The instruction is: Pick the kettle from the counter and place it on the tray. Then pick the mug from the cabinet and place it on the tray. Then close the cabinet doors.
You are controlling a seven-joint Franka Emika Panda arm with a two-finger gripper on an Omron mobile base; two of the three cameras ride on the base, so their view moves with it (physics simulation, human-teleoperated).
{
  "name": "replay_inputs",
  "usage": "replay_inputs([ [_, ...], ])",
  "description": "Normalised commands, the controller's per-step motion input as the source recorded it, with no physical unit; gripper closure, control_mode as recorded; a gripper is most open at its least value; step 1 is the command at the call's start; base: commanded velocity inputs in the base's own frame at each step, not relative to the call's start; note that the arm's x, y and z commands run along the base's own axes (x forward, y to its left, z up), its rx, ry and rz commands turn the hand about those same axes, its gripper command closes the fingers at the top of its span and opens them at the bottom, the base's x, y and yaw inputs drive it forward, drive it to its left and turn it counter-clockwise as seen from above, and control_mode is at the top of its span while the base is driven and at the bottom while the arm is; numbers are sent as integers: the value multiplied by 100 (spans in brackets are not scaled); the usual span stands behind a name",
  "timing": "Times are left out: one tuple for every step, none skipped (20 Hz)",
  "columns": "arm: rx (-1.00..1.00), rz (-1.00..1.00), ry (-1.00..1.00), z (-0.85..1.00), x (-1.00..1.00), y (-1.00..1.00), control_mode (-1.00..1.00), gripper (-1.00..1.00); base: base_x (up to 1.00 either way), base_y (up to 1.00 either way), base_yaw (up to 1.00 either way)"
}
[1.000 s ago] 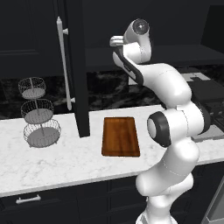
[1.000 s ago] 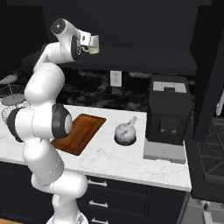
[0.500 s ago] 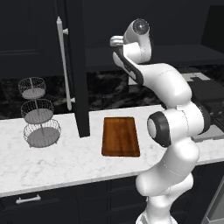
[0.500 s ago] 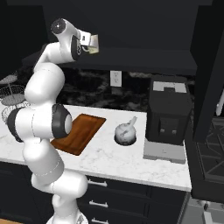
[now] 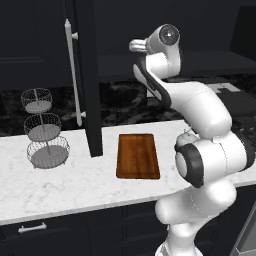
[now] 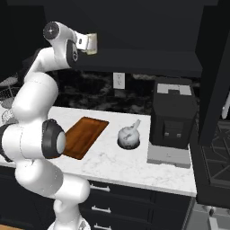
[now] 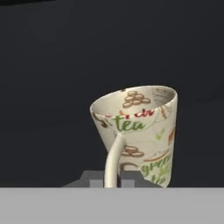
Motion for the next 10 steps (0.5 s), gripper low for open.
replay_inputs([
  [17,-12,-10,0,-100,-4,-100,100,0,0,0],
  [17,-12,-6,0,-100,-2,-100,100,0,0,0],
  [16,-13,0,0,-99,0,-100,100,0,0,0],
  [14,-14,0,0,-100,0,-100,100,0,0,0],
  [13,-15,0,0,-100,0,-100,100,0,0,0],
  [13,-16,0,9,-100,0,-100,100,0,0,0],
  [13,-16,0,16,-100,0,-100,100,0,0,0],
  [12,-16,0,15,-100,0,-100,100,0,0,0],
  [11,-17,0,20,-100,0,-100,100,0,0,0],
  [10,-17,1,22,-100,6,-100,100,0,0,0],
])
